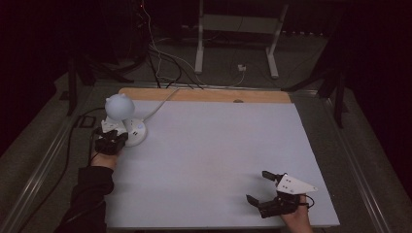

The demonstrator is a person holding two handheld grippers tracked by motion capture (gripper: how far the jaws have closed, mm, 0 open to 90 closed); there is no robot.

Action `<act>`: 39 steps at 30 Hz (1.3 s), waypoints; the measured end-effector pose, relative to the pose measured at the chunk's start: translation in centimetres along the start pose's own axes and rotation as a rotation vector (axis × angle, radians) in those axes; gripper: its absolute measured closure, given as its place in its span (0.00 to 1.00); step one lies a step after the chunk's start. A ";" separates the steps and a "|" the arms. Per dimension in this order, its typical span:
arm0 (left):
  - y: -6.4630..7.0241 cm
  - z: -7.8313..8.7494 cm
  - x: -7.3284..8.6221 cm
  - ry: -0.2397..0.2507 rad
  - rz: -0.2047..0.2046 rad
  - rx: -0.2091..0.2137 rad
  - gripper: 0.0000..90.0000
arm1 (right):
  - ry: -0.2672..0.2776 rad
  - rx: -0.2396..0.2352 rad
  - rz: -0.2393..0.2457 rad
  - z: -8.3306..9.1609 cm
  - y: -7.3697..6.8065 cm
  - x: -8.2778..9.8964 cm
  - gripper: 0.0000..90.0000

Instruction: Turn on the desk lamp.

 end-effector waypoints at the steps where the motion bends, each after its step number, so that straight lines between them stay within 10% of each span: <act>1: 0.0 0.0 0.0 0.002 -0.002 0.004 1.00 | -0.001 -0.001 0.002 0.0 0.0 0.0 0.00; 33: 0.4 -0.4 0.4 0.009 -0.054 0.000 1.00 | -0.005 0.000 0.001 0.0 0.0 0.0 0.00; 39: 0.7 0.9 -0.3 0.035 -0.010 0.019 0.91 | -0.004 0.003 -0.006 0.1 0.1 0.1 0.00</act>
Point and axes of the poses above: each handheld gripper's, and its own axes: z roughly backward along the jaws, x roughly out of its underside, y roughly to its right, the point moved 1 cm from there along -z, roughly forward along the jaws, and after that the axes turned 13 degrees about z, right-handed, at the moved point
